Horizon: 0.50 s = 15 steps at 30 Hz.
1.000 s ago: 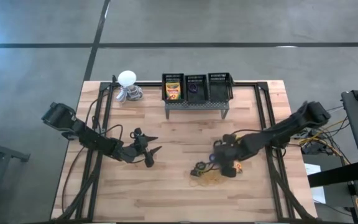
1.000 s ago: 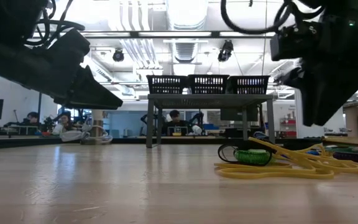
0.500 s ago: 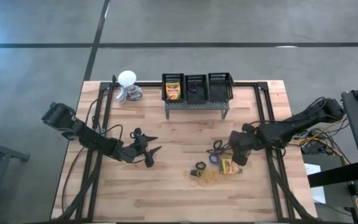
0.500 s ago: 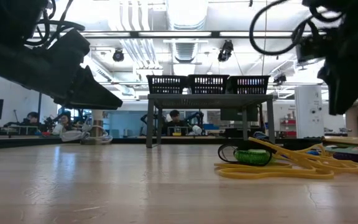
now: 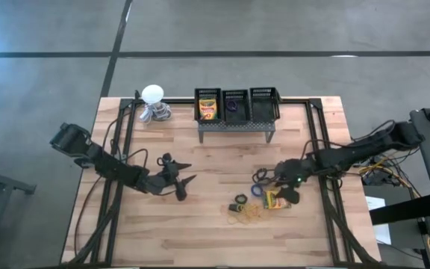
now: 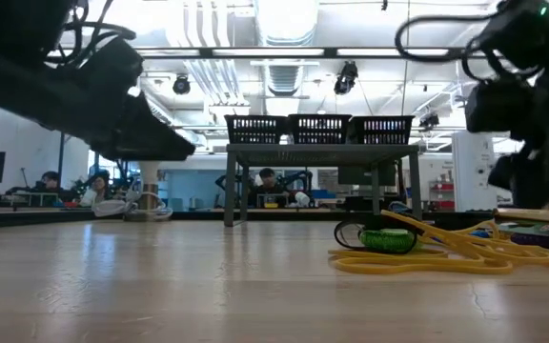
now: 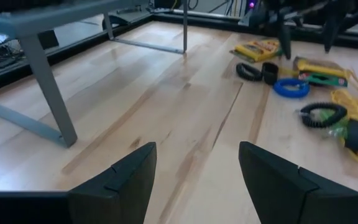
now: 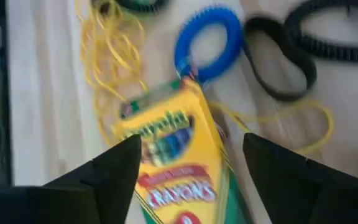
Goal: Pick & Place Office Desk Supplies
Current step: Put the yellow crayon box into the left black bin on the shelf
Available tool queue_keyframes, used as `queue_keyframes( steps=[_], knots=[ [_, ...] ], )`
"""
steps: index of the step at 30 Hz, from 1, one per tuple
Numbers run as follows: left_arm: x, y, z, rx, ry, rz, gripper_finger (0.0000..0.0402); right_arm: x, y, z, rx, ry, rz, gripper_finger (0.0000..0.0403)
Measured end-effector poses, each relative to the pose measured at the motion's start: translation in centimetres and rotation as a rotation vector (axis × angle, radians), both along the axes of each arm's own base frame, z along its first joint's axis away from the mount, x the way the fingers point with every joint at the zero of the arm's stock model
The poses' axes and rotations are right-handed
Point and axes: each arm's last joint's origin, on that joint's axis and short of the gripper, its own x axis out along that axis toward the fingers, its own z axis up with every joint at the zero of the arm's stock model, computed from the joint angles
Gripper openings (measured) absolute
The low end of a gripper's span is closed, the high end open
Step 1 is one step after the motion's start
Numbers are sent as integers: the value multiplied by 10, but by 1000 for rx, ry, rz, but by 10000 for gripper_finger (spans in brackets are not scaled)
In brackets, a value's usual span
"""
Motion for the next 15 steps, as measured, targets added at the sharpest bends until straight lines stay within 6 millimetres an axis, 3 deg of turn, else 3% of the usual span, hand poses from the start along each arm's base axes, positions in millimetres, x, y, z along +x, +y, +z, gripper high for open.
queue_keyframes(
  steps=[9,15],
  knots=[
    [22,7,17,22,-20,-55,232,-8,-20,-20,132,28,89,286],
    [30,16,22,13,-27,-65,232,-1,-26,-28,249,-88,143,278]
  ],
)
